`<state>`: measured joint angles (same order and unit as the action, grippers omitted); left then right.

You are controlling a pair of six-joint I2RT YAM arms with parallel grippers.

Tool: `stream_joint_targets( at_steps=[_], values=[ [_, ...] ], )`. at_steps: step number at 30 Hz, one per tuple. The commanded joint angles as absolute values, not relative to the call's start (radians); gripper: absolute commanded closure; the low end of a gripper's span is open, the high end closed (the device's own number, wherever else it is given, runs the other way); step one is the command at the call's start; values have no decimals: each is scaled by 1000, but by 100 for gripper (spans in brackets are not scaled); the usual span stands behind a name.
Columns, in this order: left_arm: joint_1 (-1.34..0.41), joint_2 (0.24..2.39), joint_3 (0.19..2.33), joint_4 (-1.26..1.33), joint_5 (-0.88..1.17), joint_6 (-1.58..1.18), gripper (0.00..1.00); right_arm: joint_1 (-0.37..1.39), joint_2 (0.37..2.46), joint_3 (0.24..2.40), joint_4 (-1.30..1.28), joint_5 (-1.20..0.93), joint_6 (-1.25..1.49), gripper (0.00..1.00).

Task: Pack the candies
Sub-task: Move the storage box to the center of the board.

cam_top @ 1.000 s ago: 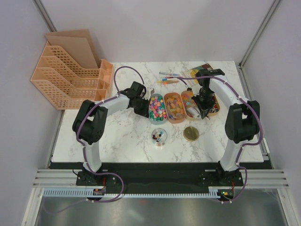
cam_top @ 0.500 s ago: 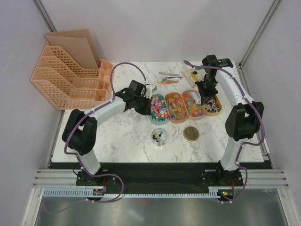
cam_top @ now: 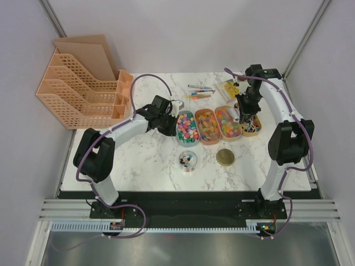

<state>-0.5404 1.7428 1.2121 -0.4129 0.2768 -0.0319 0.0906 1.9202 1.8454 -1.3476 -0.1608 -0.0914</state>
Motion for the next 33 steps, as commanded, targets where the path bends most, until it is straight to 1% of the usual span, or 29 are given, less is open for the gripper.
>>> stream_joint_targets(
  at_steps=[1,6,7,10,13,17,21,28,33],
  values=[
    [-541,1726,1232,-380,212,43,98,83,1928,1871,-1453,-189,-196,100],
    [-541,1710,1216,-371,201,57,98,77,1933,1982,-1460,-43,-394,100],
    [-541,1707,1212,-370,202,57,98,81,1925,1985,-1460,34,-431,100],
    [-541,1698,1198,-364,215,54,98,106,1885,1951,-1460,173,-561,100],
    [-541,1695,1190,-353,222,48,98,124,1841,1879,-1462,248,-629,100],
    [-541,1715,1192,-350,227,48,98,152,1801,1806,-1460,288,-653,100],
    [-541,1781,1198,-345,256,57,98,176,1784,1819,-1462,270,-638,100],
    [-543,1913,1273,-342,290,38,98,189,1724,1734,-1460,279,-675,100],
    [-558,1957,1318,-350,314,23,98,198,1678,1674,-1460,328,-719,100]
  ],
)
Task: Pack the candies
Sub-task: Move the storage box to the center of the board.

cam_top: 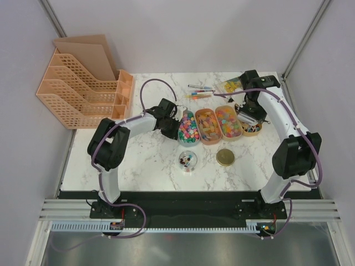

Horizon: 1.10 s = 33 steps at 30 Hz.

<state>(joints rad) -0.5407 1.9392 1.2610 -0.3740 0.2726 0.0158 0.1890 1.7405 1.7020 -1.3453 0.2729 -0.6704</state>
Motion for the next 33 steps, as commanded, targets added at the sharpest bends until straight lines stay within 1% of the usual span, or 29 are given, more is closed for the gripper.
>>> stream_joint_targets(
  at_steps=[1,8,12,17,19,20,23,27,30,33],
  values=[
    [-563,1960,1330,-351,318,21,98,198,1671,1663,-1459,353,-727,100],
    [-644,1983,1384,-377,319,28,98,198,1625,1574,-1460,353,-746,100],
    [-707,1985,1387,-380,313,34,98,198,1628,1540,-1462,330,-697,100],
    [-744,1968,1384,-396,299,37,98,196,1666,1522,-1460,302,-624,100],
    [-744,1936,1367,-411,282,40,95,195,1695,1532,-1462,296,-611,100],
    [-742,1919,1358,-411,258,52,91,193,1706,1539,-1462,296,-598,100],
    [-742,1852,1298,-397,229,69,83,184,1756,1569,-1460,290,-578,100],
    [-742,1783,1209,-361,218,63,76,176,1813,1600,-1465,279,-537,100],
    [-742,1750,1172,-338,210,66,70,175,1856,1623,-1465,262,-509,100],
    [-742,1735,1157,-325,202,72,66,169,1900,1649,-1466,250,-491,100]
  ],
)
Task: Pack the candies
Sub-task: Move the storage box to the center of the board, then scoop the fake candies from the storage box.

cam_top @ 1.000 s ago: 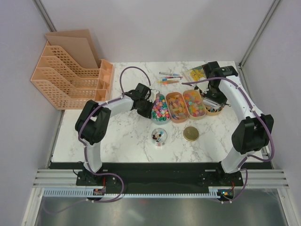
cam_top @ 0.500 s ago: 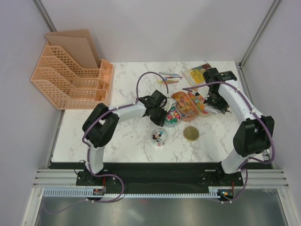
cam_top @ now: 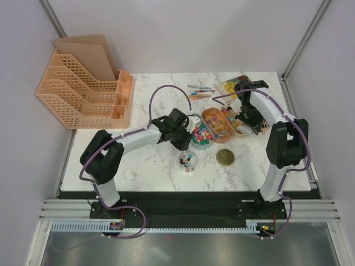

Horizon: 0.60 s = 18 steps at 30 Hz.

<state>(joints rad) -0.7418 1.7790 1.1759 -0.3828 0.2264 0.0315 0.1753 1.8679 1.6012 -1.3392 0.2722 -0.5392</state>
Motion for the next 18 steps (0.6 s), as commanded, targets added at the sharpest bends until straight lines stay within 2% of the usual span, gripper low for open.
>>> stream_joint_targets(
  at_steps=[1,8,18],
  values=[
    [-742,1732,1152,-325,201,71,66,166,1907,1651,-1468,249,-488,100],
    [-742,1704,1135,-293,219,52,66,160,1966,1666,-1470,226,-457,100],
    [-726,1661,1083,-242,206,57,65,192,2124,1862,-1470,311,-497,100]
  ],
)
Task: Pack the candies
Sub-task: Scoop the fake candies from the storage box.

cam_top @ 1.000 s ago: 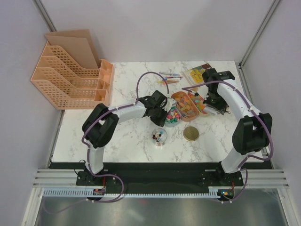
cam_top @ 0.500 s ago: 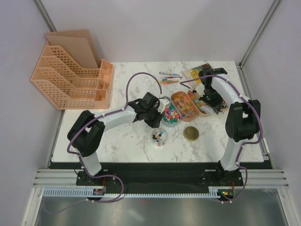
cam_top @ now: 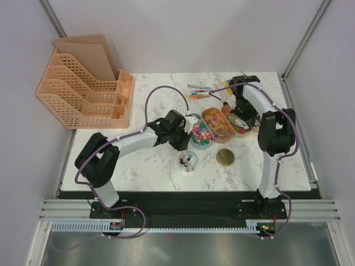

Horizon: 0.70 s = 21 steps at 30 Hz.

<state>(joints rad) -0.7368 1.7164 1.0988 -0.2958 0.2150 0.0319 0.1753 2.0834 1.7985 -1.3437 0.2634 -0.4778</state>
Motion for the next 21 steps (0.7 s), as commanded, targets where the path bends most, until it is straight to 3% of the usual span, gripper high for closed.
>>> stream_joint_targets(
  at_steps=[1,12,21],
  values=[
    [-723,1661,1080,-238,206,57,65,201,2135,1871,-1470,331,-500,100],
    [-650,1689,1097,-229,219,46,65,261,2284,2042,-1468,394,-560,100],
    [-632,1726,1126,-248,221,43,65,267,2341,2062,-1463,329,-569,100]
  ],
)
